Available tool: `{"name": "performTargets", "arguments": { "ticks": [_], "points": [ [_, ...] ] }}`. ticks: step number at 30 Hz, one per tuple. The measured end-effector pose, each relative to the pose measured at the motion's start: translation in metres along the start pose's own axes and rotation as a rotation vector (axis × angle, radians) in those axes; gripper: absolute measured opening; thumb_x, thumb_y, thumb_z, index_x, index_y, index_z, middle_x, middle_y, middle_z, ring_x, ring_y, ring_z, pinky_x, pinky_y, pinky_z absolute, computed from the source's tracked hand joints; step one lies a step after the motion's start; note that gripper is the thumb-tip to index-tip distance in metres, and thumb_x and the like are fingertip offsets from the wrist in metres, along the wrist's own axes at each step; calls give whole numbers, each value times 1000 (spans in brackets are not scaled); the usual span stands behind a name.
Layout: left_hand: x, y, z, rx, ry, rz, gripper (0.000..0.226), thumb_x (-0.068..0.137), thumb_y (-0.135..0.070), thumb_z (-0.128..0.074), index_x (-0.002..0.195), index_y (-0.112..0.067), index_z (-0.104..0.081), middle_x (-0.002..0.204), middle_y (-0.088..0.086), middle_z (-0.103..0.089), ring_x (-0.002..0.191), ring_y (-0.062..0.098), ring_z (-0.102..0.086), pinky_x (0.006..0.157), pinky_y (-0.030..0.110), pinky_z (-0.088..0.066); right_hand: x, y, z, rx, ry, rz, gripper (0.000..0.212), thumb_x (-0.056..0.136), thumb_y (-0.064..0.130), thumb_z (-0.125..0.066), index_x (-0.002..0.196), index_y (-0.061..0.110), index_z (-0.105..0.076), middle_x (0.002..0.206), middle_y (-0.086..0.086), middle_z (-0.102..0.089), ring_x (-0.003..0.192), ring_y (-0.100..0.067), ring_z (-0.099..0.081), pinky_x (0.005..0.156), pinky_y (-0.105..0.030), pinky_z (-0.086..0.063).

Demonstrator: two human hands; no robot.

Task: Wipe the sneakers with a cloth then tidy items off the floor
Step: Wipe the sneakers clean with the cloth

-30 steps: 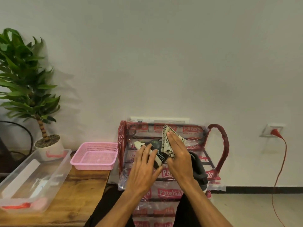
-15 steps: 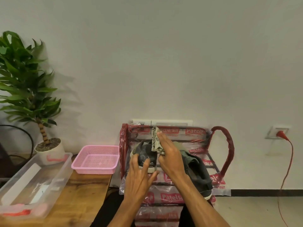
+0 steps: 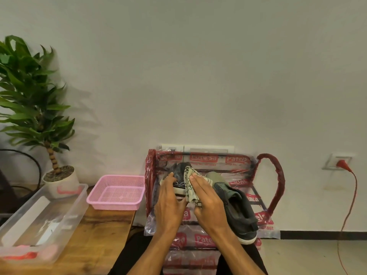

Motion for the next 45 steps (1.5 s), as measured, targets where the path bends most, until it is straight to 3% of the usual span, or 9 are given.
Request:
{"name": "performTargets", "arguments": {
  "ticks": [6, 11, 16, 26, 30, 33, 37, 41, 45],
  "points": [
    [-18, 12, -19, 35, 95, -83, 85, 74, -3, -78, 144, -24, -33, 159, -13, -11, 113, 14, -60, 81, 23, -57, -20, -5, -10, 68, -1, -202, 91, 65, -18, -62, 146, 18, -42, 149, 6, -43, 139, -4, -34, 113, -11, -21],
    [-20, 16, -28, 47, 148, -190, 92, 78, 9, -69, 151, -30, -27, 160, -12, -17, 143, 9, -26, 83, -7, -30, -22, -14, -6, 75, -24, -267, 88, 66, -19, -58, 145, 17, -43, 149, 7, -43, 139, -3, -34, 113, -13, -23],
    [-1, 8, -21, 135, 181, -316, 98, 73, -6, -81, 152, -21, -25, 157, -4, -26, 142, 10, -28, 104, 26, -41, -19, -24, 0, 96, -32, -351, 85, 68, -16, -56, 145, 17, -43, 148, 7, -42, 139, -5, -33, 112, -17, -25],
    [26, 5, -33, 362, 335, -424, 108, 83, -22, -74, 152, -23, 10, 161, -1, -1, 148, 13, -6, 119, 26, -11, -17, -31, 6, 116, -59, -402, 87, 68, -19, -53, 146, 18, -39, 148, 6, -43, 139, -8, -35, 114, -27, -32],
    [33, -7, -32, 343, 320, -438, 97, 85, -23, -72, 154, -13, -4, 160, 5, -15, 148, 17, -14, 118, 24, -7, -19, -30, 14, 53, -96, -342, 90, 66, -19, -57, 146, 18, -39, 145, 12, -40, 139, -9, -35, 112, -32, -37],
    [34, -19, -33, 306, 277, -420, 94, 80, -16, -75, 153, -9, -15, 155, 11, -29, 143, 24, -28, 117, 32, -22, -23, -21, 19, -57, -124, -244, 92, 56, -20, -70, 140, 11, -49, 144, 1, -48, 135, -16, -42, 106, -40, -44],
    [30, -33, -39, 256, 240, -426, 89, 84, -7, -69, 152, -10, -12, 155, 13, -28, 145, 26, -24, 117, 30, -13, -17, -11, 23, -245, -99, -83, 84, 52, -12, -82, 131, 3, -58, 135, -12, -58, 131, -25, -48, 107, -46, -42],
    [25, -39, -47, 257, 252, -373, 97, 75, -19, -80, 151, -5, -22, 152, 17, -33, 142, 30, -28, 115, 36, -26, 0, -20, 32, -306, -102, -224, 76, 57, -13, -81, 128, 4, -60, 131, -12, -61, 124, -28, -56, 102, -45, -47],
    [20, -41, -46, 239, 219, -397, 80, 78, 0, -71, 147, 1, -30, 143, 22, -44, 135, 35, -40, 111, 39, -34, -6, -7, 21, -318, -47, -194, 80, 49, -14, -82, 125, 2, -63, 126, -14, -64, 119, -28, -60, 101, -46, -48]
  ]
}}
Point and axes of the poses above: each hand's wrist, its own x-axis towards the middle knuckle, its own z-axis out of the back of the hand, y = z × x, the point moved 4 cm from there along x, towards the middle knuckle
